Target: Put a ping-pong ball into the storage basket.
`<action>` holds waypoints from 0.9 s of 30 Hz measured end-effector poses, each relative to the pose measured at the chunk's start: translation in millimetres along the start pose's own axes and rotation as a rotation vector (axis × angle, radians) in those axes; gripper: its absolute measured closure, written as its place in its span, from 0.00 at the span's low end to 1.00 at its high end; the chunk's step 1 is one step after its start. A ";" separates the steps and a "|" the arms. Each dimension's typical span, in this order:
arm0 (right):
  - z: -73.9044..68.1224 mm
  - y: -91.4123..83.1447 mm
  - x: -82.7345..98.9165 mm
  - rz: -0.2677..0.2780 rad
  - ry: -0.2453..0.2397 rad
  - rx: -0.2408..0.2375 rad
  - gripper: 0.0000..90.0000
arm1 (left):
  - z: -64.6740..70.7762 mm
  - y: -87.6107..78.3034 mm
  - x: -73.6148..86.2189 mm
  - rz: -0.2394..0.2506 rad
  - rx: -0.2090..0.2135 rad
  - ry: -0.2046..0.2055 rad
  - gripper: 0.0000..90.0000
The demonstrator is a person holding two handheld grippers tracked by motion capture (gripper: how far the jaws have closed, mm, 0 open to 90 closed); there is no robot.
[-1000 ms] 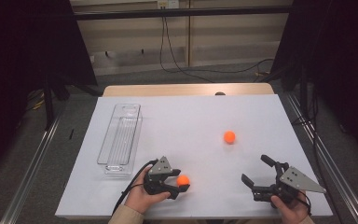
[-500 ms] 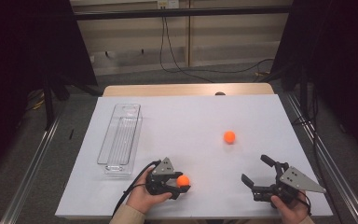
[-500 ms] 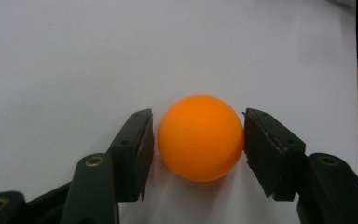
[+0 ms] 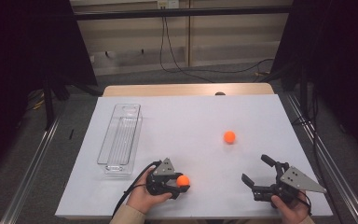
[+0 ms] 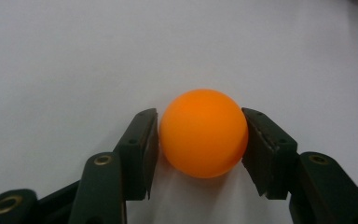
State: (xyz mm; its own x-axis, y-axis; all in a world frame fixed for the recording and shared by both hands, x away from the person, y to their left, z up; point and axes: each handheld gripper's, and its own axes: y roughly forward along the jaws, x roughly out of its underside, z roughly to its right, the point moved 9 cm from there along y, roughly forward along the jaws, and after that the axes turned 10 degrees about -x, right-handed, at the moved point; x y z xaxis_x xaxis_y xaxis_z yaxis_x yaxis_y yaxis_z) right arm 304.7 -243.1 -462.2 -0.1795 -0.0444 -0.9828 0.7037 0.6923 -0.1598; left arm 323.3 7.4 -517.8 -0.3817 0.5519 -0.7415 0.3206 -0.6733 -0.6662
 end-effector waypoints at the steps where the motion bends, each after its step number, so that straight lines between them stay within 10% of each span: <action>1: 0.2 0.0 -0.2 0.001 0.000 0.002 0.03 | -0.1 0.0 0.1 0.000 -0.002 0.003 0.55; 27: 0.1 0.1 -0.2 0.002 0.000 0.001 0.03 | -3.8 -3.9 -1.5 -0.004 -0.009 -0.022 0.56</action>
State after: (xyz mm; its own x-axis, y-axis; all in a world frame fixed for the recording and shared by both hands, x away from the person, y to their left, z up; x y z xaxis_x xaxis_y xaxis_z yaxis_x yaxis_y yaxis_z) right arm 304.9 -243.1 -462.0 -0.1781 -0.0426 -0.9831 0.7049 0.6915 -0.1577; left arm 325.9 11.1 -514.3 -0.4015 0.5434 -0.7372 0.3268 -0.6669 -0.6696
